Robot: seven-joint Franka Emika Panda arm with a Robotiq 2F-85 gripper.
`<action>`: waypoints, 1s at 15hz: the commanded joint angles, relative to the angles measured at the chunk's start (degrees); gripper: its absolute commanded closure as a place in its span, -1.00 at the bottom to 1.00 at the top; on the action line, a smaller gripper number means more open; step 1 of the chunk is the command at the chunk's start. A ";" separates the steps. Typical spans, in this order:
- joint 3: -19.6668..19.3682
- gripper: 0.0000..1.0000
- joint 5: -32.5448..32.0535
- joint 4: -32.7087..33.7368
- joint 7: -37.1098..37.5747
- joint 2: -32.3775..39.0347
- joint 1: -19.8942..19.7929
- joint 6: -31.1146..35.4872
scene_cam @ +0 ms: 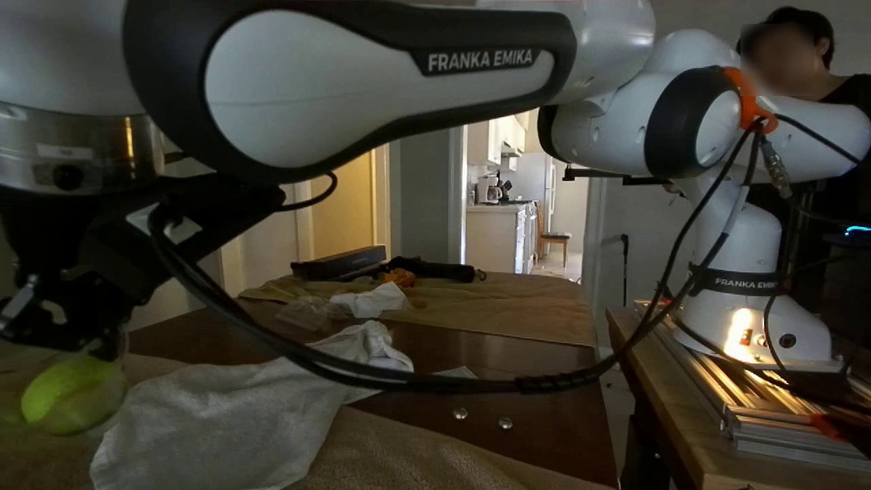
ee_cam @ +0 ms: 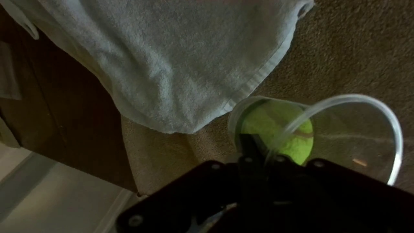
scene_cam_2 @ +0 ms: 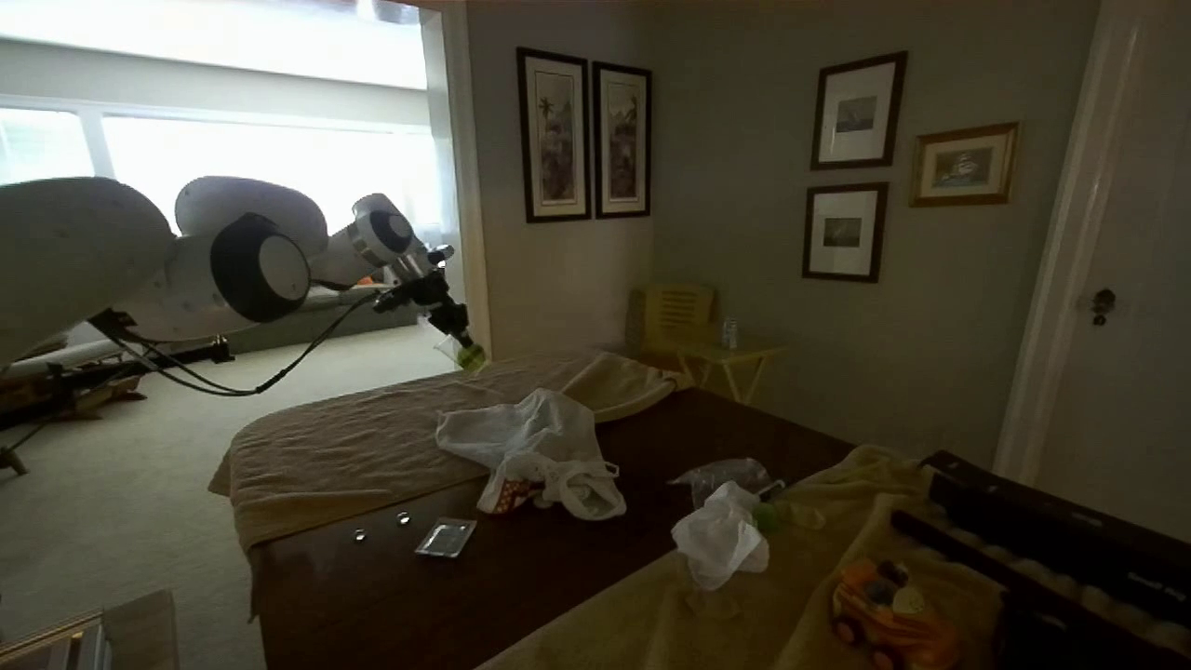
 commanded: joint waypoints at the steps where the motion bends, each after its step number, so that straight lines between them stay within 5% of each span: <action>1: 1.20 0.99 2.99 0.00 6.17 -1.17 -3.47 0.02; 11: 2.86 0.99 5.80 -0.01 27.03 -1.48 -10.19 -1.29; 15: 2.53 0.95 3.82 0.00 26.54 -0.82 -10.23 -0.32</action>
